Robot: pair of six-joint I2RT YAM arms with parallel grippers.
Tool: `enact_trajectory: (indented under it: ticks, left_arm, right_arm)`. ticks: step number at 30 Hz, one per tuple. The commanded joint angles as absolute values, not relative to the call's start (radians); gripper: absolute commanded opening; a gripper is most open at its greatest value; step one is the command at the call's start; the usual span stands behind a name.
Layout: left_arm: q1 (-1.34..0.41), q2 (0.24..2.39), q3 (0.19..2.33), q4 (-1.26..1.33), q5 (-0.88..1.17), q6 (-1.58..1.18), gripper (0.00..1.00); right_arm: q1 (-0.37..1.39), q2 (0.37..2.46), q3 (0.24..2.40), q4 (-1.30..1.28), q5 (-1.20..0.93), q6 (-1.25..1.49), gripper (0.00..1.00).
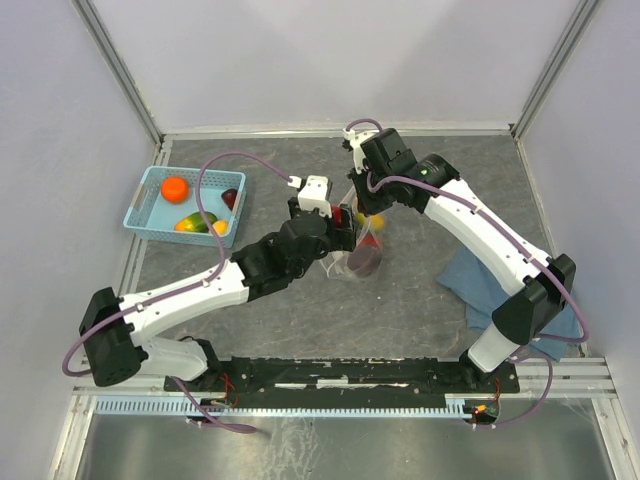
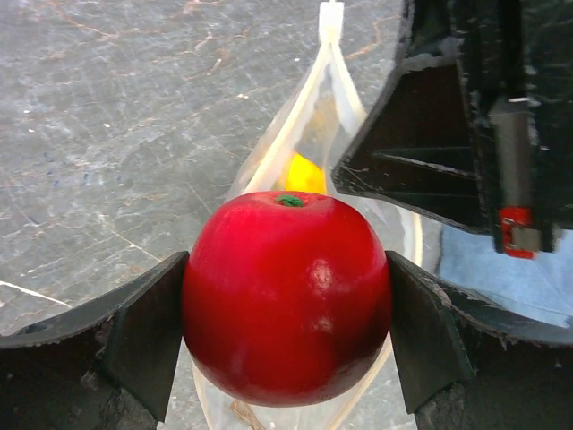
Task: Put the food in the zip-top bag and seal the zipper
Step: Place the fake fruit in the zipper food storage bag.
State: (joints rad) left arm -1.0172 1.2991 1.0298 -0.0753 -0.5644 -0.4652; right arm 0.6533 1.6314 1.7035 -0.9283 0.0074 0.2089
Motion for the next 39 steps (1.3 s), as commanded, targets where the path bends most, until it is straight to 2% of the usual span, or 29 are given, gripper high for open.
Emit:
enact_trajectory:
  ticks: [1,15,24,33,39]
  left_arm:
    - [-1.016,1.214,1.017,0.024,-0.486,-0.513,0.44]
    - [-1.016,1.275,0.987,0.063,-0.441,-0.516,0.43]
    - [-0.99,1.311,0.993,-0.008,-0.519,-0.568,0.43]
    - [-0.947,1.341,1.01,-0.057,-0.477,-0.63,0.43]
    - [-0.946,1.364,1.041,-0.061,-0.4,-0.61,0.53]
  right_arm:
    - [0.65,1.585,1.703,-0.887,0.008,0.213,0.02]
    - [0.648,1.572,1.69,-0.88,-0.013,0.219,0.02]
    - [0.649,1.566,1.683,-0.876,-0.024,0.218,0.02]
    - [0.649,1.562,1.678,-0.874,-0.029,0.213,0.02]
    - [0.648,1.564,1.678,-0.87,-0.027,0.212,0.02]
